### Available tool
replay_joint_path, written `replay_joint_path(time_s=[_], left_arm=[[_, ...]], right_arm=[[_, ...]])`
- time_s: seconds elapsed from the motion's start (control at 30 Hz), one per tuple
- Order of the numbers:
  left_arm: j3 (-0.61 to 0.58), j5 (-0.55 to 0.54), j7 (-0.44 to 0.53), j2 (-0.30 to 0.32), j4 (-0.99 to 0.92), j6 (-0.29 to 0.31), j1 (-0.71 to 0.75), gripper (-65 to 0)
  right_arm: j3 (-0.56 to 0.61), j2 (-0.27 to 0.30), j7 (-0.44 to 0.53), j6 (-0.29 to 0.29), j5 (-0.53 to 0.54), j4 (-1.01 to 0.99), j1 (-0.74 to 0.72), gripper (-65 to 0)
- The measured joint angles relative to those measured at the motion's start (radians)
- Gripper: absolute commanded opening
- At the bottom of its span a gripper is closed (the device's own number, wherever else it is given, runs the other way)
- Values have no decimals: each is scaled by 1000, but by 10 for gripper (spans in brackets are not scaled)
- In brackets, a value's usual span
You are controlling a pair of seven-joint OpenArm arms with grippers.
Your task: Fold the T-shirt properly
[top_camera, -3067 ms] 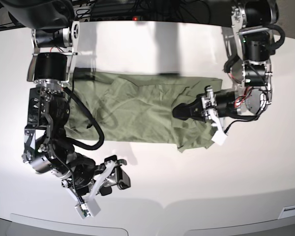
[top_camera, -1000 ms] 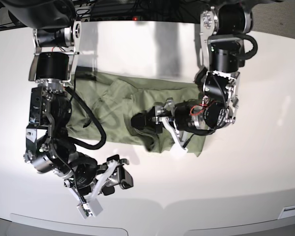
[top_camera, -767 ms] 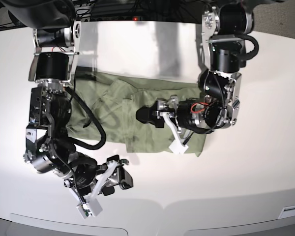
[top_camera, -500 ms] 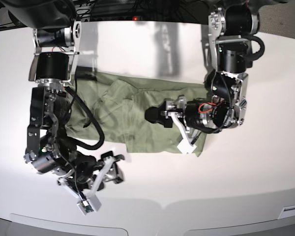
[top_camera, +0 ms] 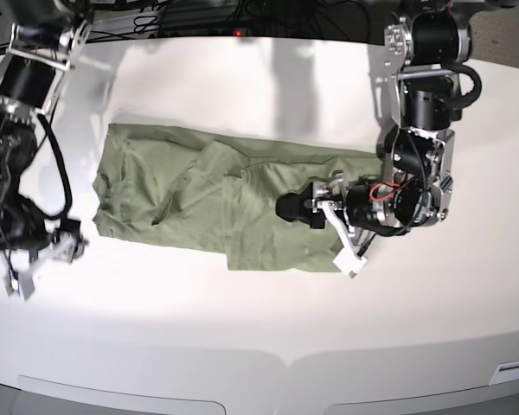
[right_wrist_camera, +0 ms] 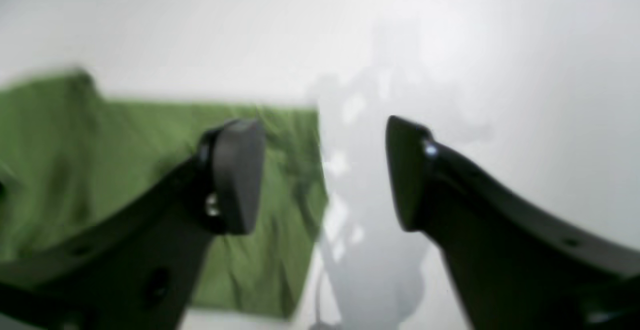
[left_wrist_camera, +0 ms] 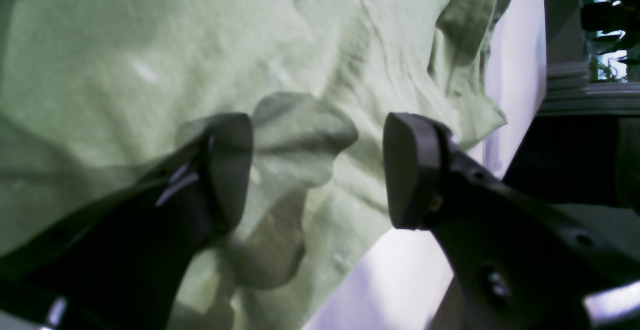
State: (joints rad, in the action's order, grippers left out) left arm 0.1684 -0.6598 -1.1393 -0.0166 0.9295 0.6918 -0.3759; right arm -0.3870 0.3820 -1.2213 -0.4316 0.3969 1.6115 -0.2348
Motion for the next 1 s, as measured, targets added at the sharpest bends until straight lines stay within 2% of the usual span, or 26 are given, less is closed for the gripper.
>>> replay_joint_path(time_s=[0.07, 0.2, 0.47, 0.6, 0.67, 0.77, 0.87, 1.0], left_arm=[[0, -3, -2, 0, 0, 0, 1, -249], [0, -3, -1, 0, 0, 0, 0, -248], [0, -3, -1, 0, 0, -1, 0, -249], [0, -3, -1, 0, 0, -1, 0, -249], [0, -3, -1, 0, 0, -1, 0, -249], [0, -3, -1, 0, 0, -1, 0, -249], [0, -3, 0, 0, 0, -1, 0, -249], [0, -3, 2, 0, 0, -1, 0, -249]], right_arm=[[-17, -3, 9, -13, -2, -1, 63, -171], [-19, -5, 38, -18, -3, -2, 144, -171], [-19, -6, 79, -18, 3, -72, 154, -171], [-19, -8, 189, -13, 4, -211, 157, -171], [-19, -8, 209, 3, 51, -268, 157, -171], [-23, -11, 208, -8, 131, -304, 154, -171], [-27, -41, 211, -41, 130, -317, 149, -171], [-29, -111, 210, -82, 153, -319, 140, -171]])
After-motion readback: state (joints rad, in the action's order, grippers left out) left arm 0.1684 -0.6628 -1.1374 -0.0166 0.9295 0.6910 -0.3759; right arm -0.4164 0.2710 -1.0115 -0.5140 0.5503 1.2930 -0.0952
